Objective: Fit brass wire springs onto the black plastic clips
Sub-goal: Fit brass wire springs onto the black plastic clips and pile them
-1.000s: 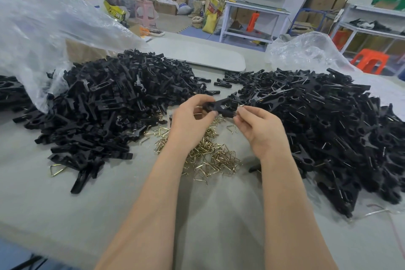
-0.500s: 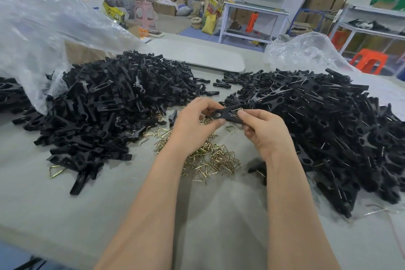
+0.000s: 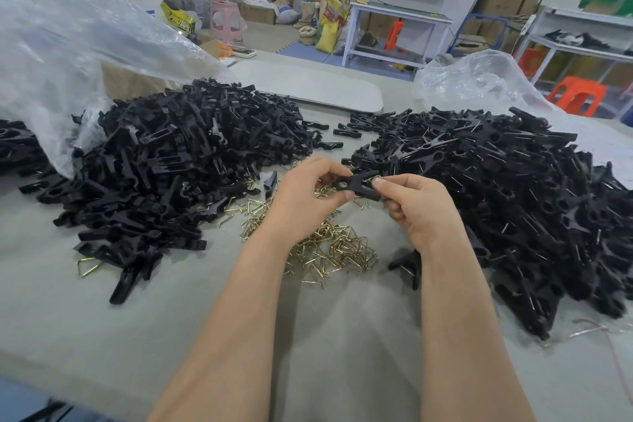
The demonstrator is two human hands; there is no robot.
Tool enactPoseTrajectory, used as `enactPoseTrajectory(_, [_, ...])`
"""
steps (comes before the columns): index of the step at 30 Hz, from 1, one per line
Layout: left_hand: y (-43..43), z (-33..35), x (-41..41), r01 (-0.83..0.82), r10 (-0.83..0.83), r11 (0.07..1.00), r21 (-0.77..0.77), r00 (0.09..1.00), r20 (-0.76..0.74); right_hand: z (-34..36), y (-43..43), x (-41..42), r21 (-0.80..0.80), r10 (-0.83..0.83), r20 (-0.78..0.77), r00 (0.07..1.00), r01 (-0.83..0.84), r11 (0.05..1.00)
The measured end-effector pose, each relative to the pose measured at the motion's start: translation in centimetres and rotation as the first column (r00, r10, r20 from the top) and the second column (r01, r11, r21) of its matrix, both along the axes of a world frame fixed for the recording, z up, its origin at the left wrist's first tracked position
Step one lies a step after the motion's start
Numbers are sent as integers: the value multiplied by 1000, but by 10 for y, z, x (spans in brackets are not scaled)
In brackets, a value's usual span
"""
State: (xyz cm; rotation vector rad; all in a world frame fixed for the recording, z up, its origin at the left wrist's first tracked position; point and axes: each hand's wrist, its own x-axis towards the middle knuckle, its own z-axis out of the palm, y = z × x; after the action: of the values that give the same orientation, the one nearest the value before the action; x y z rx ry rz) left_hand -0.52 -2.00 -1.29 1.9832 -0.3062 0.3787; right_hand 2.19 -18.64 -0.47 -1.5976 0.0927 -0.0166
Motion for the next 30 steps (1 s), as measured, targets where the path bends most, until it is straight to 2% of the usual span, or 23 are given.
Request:
enactPoseTrajectory(8, [0, 1, -1, 8, -8, 1000, -6, 1000, -4, 0, -3, 0, -45, 3, 9, 1000, -2, 999])
enactPoseTrajectory(15, [0, 0, 1, 1, 1, 999, 52, 999, -38, 1, -6, 0, -59, 23, -9, 1000, -24, 998])
enactPoseTrajectory(22, [-3, -4, 3, 2, 8, 958, 286, 999, -35, 1, 2, -3, -247, 38, 69, 997, -20, 969])
enactPoseTrajectory(30, [-6, -5, 3, -75, 62, 939, 337, 997, 48, 3, 6, -5, -422, -2, 175, 985, 76, 903])
